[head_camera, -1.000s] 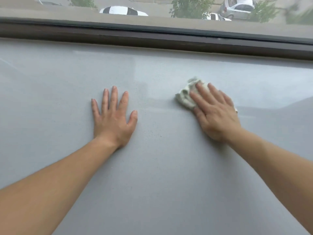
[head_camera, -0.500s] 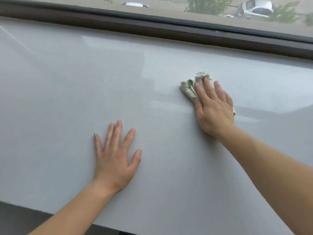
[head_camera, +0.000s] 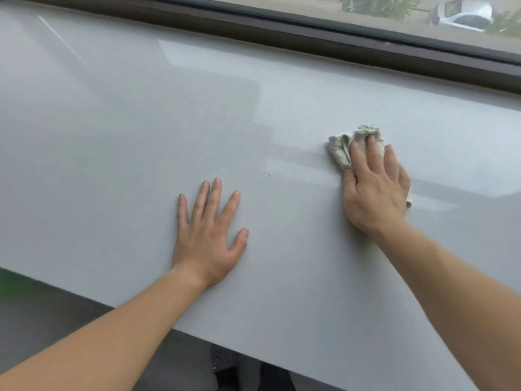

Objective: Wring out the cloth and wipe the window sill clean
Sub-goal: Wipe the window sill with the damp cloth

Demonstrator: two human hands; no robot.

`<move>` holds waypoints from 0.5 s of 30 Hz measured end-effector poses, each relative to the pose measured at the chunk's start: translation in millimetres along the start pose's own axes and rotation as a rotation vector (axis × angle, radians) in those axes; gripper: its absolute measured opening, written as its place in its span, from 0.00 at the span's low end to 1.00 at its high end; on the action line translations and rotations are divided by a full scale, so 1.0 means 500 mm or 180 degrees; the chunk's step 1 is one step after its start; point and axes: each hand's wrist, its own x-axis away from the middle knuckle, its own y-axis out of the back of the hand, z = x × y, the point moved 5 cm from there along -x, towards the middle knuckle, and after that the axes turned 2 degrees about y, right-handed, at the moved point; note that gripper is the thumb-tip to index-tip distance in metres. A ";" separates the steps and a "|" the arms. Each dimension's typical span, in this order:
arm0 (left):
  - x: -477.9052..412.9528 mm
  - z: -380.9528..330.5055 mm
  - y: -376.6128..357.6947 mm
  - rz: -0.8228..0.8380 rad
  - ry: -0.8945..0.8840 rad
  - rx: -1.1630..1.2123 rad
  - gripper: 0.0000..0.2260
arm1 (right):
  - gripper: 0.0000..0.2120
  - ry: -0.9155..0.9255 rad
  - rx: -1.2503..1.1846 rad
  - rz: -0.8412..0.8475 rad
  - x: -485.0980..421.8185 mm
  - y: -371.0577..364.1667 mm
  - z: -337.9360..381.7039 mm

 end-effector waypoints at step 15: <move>0.000 0.004 -0.004 0.0090 -0.0024 0.0166 0.31 | 0.27 -0.0286 0.0006 -0.0087 0.167 -0.043 0.049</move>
